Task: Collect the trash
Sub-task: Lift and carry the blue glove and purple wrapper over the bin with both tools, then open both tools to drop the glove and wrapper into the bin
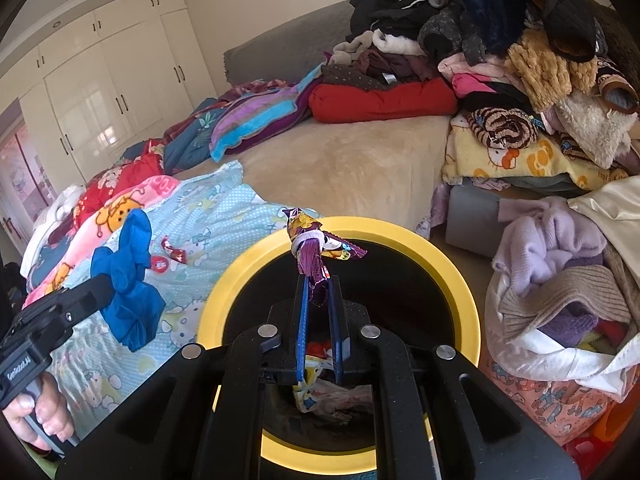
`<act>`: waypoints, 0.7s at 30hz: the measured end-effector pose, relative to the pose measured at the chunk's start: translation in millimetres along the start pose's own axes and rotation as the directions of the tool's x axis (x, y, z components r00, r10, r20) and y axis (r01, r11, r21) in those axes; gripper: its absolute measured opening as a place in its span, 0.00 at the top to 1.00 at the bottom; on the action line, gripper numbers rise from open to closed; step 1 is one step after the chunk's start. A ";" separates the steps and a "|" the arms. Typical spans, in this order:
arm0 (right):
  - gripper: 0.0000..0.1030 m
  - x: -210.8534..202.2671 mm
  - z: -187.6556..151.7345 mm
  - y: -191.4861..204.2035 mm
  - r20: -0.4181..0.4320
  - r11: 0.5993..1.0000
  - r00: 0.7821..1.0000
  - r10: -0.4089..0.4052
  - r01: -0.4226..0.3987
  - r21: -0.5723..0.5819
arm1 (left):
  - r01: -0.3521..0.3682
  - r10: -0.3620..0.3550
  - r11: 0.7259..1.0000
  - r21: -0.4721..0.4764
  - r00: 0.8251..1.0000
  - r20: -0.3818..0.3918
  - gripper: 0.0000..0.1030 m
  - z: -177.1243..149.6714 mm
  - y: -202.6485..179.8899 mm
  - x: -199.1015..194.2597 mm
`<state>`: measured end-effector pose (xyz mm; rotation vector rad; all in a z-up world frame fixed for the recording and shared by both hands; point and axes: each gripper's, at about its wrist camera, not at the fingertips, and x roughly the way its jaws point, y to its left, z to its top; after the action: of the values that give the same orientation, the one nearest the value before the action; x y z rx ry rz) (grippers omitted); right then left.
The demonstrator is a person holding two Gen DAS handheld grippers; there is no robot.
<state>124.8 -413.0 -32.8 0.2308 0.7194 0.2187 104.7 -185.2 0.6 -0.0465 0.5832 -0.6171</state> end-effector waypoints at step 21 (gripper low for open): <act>0.90 30.9 -18.1 -35.6 -0.110 0.997 0.993 -0.035 0.042 0.064 | 0.037 -0.029 0.998 0.044 0.985 -0.172 0.96 -30.8 -14.4 69.7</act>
<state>139.4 -436.0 -75.3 0.2688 0.8396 0.1716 126.7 -232.0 -57.2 0.0412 0.7353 -0.6706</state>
